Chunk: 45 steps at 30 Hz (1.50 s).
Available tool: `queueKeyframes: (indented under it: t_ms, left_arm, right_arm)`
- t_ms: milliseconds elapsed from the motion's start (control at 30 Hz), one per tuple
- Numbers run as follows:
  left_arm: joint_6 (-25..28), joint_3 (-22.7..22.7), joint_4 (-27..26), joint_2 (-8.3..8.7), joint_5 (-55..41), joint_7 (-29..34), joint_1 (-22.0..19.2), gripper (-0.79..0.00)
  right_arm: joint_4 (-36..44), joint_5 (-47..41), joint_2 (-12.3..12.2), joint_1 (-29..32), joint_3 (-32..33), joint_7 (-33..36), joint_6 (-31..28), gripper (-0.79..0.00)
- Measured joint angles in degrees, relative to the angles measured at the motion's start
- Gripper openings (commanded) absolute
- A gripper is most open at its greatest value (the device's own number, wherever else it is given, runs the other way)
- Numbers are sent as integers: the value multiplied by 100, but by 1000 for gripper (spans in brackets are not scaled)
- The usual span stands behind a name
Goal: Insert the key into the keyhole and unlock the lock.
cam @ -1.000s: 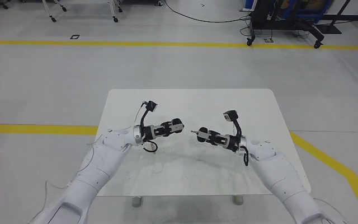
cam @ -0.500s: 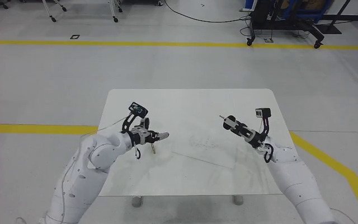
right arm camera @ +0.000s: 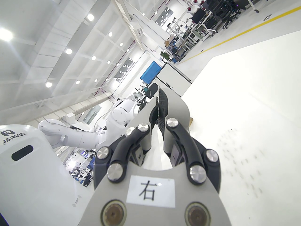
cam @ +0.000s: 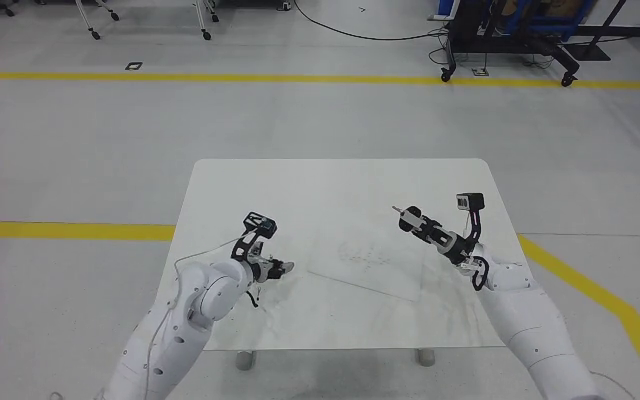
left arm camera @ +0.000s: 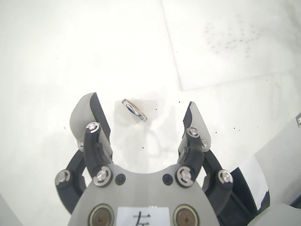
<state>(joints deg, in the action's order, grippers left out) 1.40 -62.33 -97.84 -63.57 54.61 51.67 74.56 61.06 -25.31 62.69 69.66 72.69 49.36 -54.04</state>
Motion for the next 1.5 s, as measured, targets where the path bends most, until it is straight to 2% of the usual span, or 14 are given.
queueKeyframes:
  t_ms: [100,233,600,733,800,833,1300,1400,1500]
  left_arm:
    - [-65,58,29,-19,-29,15,-8,-317]
    - [-190,72,12,-26,23,71,7,-388]
    - [-352,76,73,-48,234,33,-49,-428]
    - [-414,116,152,-68,214,128,-106,-483]
    - [-459,130,186,-78,222,177,-131,-665]
    - [-466,136,196,-81,225,193,-138,-785]
    - [-213,139,111,-89,190,381,-154,-785]
    - [32,95,155,-100,-4,6,-142,-785]
    - [378,-35,332,-127,-454,-781,-142,-785]
  right_arm:
    - [0,0,0,0,0,0,0,-785]
    - [0,0,0,0,0,0,0,-785]
    - [0,0,0,0,0,0,0,-785]
    - [0,0,0,0,0,0,0,-785]
    - [0,0,0,0,0,0,0,-785]
    - [0,0,0,0,0,0,0,-785]
    - [0,0,0,0,0,0,0,-785]
    - [0,0,0,0,0,0,0,-785]
    - [0,0,0,0,0,0,0,-785]
